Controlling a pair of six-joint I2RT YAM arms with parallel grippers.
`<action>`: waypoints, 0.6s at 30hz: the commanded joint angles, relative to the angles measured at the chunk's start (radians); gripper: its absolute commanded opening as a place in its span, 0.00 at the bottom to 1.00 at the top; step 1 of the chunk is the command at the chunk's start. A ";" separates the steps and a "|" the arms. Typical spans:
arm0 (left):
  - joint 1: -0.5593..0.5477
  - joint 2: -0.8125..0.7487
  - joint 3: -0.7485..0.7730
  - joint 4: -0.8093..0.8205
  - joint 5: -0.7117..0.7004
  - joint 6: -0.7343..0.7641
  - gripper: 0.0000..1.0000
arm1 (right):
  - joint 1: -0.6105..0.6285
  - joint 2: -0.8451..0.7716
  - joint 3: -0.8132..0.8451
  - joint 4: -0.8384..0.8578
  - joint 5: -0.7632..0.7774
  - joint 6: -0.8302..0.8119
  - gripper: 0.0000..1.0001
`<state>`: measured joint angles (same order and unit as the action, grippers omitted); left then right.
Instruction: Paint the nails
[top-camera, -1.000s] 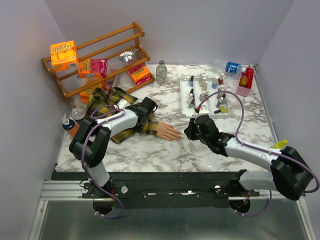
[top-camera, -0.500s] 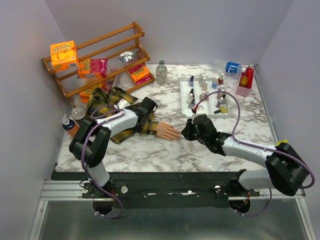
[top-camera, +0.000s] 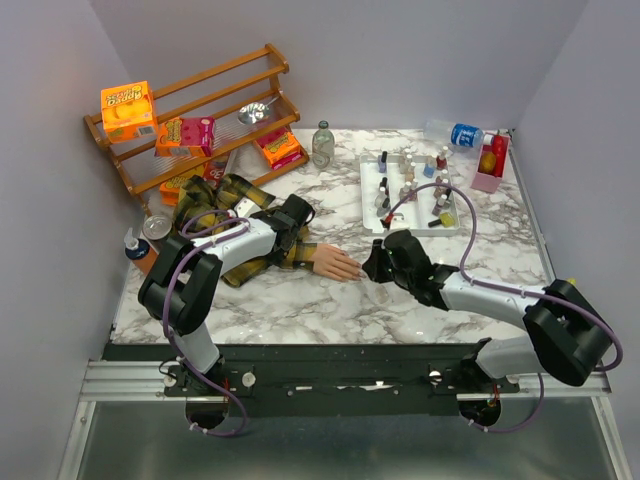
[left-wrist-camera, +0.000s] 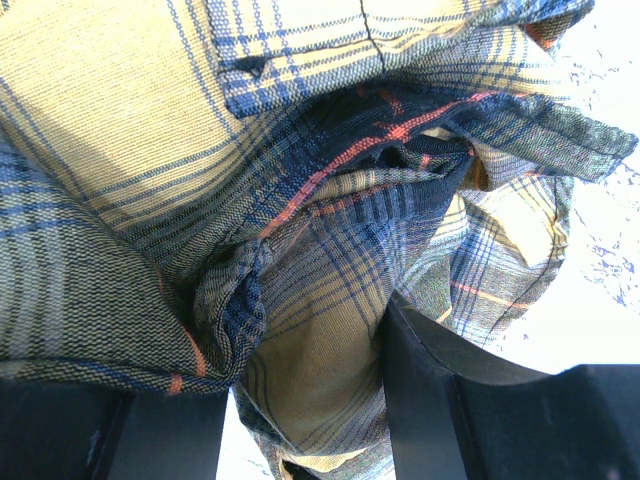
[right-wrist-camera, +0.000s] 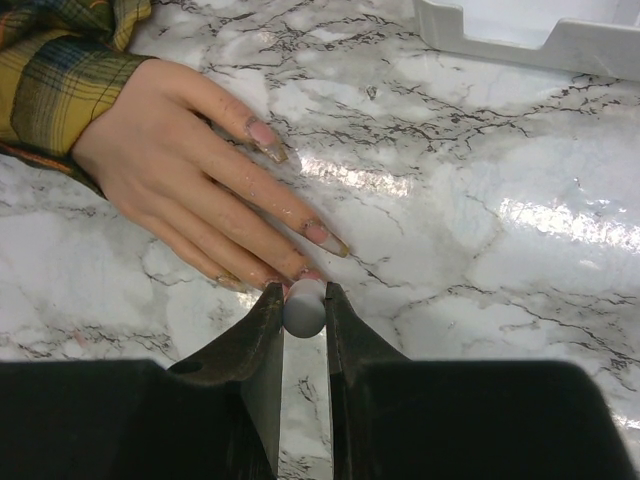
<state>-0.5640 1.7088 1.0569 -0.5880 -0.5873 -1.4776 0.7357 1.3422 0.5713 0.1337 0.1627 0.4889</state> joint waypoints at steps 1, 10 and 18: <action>0.015 0.015 -0.031 0.010 0.029 0.017 0.49 | -0.006 0.021 0.033 0.018 -0.005 -0.003 0.01; 0.015 0.015 -0.031 0.008 0.029 0.017 0.49 | -0.007 0.031 0.041 0.015 0.003 -0.004 0.01; 0.015 0.014 -0.031 0.010 0.029 0.017 0.49 | -0.009 0.037 0.047 0.010 0.009 -0.006 0.01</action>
<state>-0.5640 1.7077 1.0561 -0.5869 -0.5873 -1.4776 0.7338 1.3636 0.5880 0.1337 0.1631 0.4889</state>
